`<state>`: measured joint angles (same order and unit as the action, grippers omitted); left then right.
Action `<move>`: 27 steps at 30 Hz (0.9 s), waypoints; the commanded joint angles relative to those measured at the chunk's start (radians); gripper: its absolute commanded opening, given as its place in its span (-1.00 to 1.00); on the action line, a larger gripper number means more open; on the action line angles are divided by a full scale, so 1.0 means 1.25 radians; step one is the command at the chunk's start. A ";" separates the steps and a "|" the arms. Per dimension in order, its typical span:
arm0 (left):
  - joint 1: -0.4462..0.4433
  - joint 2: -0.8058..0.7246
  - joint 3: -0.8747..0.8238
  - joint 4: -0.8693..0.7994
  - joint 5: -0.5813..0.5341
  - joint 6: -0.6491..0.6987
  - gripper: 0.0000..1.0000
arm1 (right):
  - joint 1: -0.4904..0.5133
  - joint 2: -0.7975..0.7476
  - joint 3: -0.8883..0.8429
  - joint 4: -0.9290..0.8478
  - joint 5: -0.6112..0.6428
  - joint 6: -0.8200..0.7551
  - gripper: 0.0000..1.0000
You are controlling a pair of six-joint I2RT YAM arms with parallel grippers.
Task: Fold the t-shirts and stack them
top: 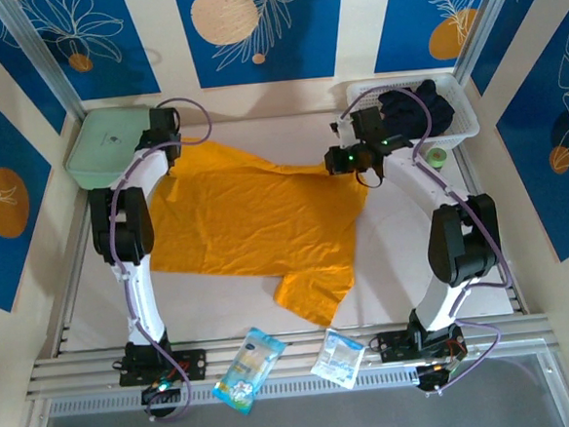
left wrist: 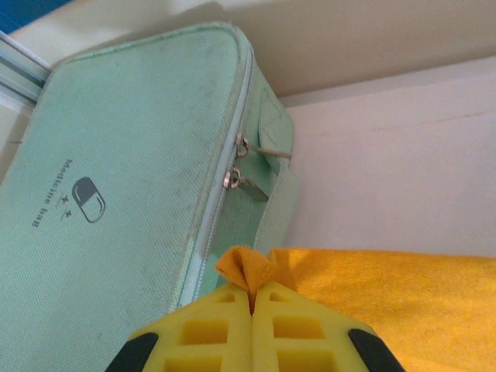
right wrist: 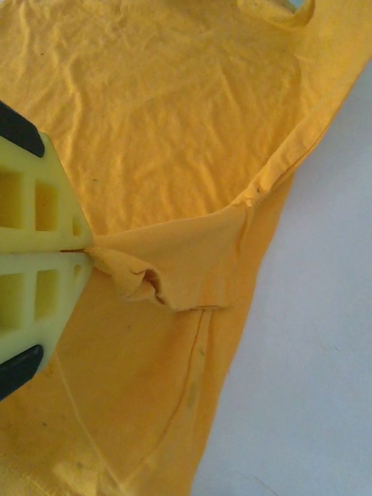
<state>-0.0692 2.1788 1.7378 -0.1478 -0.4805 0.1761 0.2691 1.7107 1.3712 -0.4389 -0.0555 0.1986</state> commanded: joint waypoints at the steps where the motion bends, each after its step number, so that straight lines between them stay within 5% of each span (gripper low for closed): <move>1: 0.015 -0.032 -0.040 0.043 -0.019 0.031 -1.00 | 0.018 -0.025 -0.028 0.023 0.002 0.019 -1.00; 13: 0.015 -0.139 -0.280 0.284 -0.053 0.137 -1.00 | 0.034 -0.058 -0.104 0.043 0.019 0.035 -1.00; 27: 0.011 -0.137 -0.327 0.293 -0.117 0.181 -1.00 | 0.046 -0.070 -0.168 0.064 0.026 0.042 -1.00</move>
<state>-0.0669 2.0369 1.3453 0.2020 -0.5785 0.3874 0.3153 1.6524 1.1713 -0.3717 -0.0292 0.2409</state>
